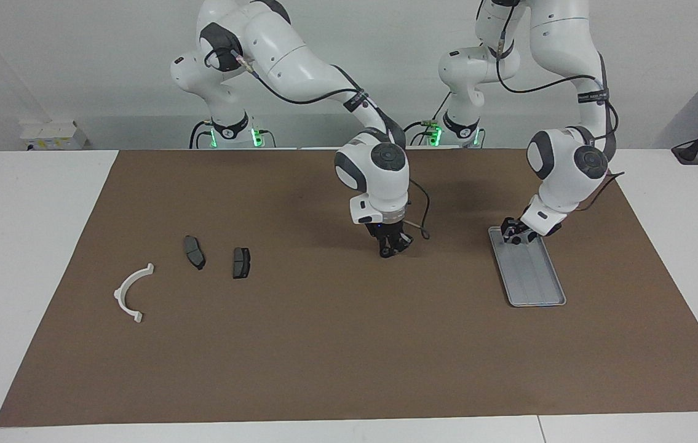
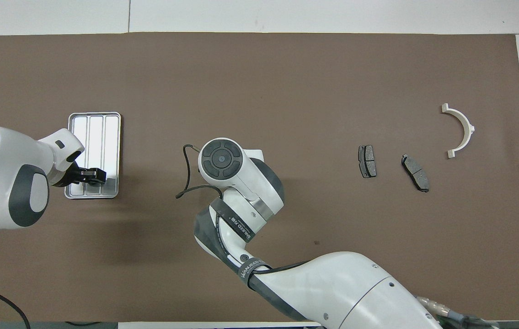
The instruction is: Pick bearing gear from pile to tray
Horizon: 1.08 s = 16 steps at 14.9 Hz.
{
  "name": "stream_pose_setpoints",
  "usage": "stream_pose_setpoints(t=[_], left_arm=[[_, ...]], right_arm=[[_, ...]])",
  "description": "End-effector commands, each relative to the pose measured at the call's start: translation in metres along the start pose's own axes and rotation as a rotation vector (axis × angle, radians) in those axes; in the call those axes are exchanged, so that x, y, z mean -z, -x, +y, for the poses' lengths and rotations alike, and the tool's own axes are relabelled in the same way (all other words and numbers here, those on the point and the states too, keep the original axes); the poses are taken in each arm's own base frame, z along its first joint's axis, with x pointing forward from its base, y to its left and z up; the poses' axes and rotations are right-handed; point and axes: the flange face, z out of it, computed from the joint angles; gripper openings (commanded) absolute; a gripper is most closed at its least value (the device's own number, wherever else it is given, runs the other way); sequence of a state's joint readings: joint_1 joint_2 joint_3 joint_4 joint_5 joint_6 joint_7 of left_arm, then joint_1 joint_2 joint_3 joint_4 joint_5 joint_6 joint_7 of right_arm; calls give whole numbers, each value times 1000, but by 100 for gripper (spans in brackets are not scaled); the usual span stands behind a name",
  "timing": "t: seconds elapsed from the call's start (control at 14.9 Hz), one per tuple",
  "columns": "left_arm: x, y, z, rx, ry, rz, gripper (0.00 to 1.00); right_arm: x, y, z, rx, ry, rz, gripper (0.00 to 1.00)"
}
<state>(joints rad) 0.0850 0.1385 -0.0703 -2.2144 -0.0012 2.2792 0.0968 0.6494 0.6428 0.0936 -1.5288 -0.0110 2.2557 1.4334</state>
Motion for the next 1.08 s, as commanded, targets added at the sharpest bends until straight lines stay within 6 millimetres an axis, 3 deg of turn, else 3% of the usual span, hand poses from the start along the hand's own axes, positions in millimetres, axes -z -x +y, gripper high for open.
stream_pose_setpoints(t=[0.0,0.07,0.13,0.2,0.34,0.47,0.74,0.94,1.01], left_arm=[[30,-10,5,25,23,20,100],[37,-15,9,45,51,29,100],[41,-18,11,67,70,36,100],[42,-19,12,84,73,40,100],[43,-22,34,117,72,49,100],[45,-25,51,172,73,60,100],[49,-31,136,314,86,87,100],[42,-29,198,336,98,100,100],[43,-33,228,365,102,97,100]], right_arm=[[-5,-2,6,0,4,24,0],[-4,-5,6,-3,3,25,0],[-1,-7,5,-9,1,23,57],[1,-8,4,-10,6,25,100],[16,-16,-1,-7,20,36,100],[48,-38,-10,-24,15,52,100],[116,-99,1,9,-16,56,100],[151,-161,32,151,13,59,100],[161,-186,46,226,21,56,100]])
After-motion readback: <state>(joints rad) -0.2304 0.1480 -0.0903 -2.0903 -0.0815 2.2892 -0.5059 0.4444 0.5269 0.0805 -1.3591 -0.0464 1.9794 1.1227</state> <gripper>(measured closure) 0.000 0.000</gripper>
